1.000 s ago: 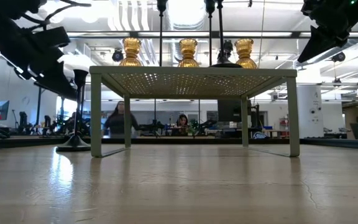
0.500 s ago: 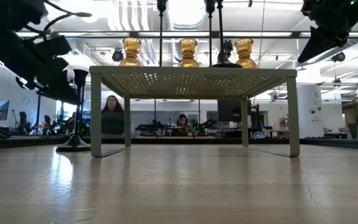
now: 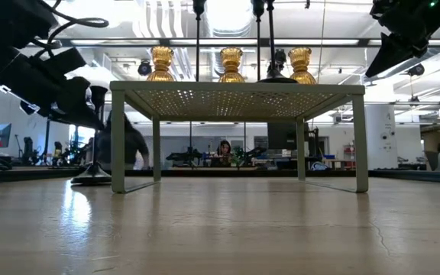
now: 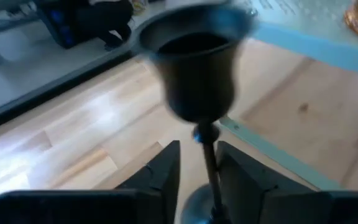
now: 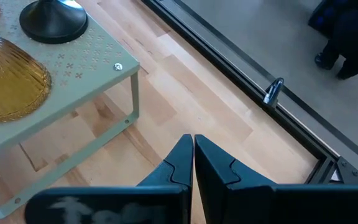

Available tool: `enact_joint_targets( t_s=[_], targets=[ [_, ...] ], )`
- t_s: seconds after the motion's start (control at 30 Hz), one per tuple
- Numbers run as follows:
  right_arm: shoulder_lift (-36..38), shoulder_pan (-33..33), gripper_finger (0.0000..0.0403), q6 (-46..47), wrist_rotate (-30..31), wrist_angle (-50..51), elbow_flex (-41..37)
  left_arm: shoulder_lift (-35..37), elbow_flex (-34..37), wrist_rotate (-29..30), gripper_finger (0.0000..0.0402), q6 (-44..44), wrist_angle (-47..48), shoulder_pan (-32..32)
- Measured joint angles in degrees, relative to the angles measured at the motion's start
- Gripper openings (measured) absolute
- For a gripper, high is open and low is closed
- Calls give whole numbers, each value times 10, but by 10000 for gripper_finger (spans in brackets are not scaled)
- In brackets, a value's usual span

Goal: Pick & Place candle stick holders
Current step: Put the black candle holder on the shelf

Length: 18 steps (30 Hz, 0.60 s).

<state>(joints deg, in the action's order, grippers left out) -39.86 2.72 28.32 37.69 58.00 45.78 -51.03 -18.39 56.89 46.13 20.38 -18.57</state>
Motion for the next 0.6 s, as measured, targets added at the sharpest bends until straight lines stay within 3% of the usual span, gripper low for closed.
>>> enact_joint_targets(
  t_s=[0.23, 0.47, 0.6],
  targets=[
    [0, 0, 9, 0, 0, 0, -1, 1, 1, 25, 17, -11, -1, 0],
    [0, 0, 9, 0, 0, 0, -1, 22, -24, 3, 17, -64, 1, 0],
    [0, 0, 9, 0, 0, 0, -1, 47, -85, -9, 17, -97, 58, 0]
  ],
)
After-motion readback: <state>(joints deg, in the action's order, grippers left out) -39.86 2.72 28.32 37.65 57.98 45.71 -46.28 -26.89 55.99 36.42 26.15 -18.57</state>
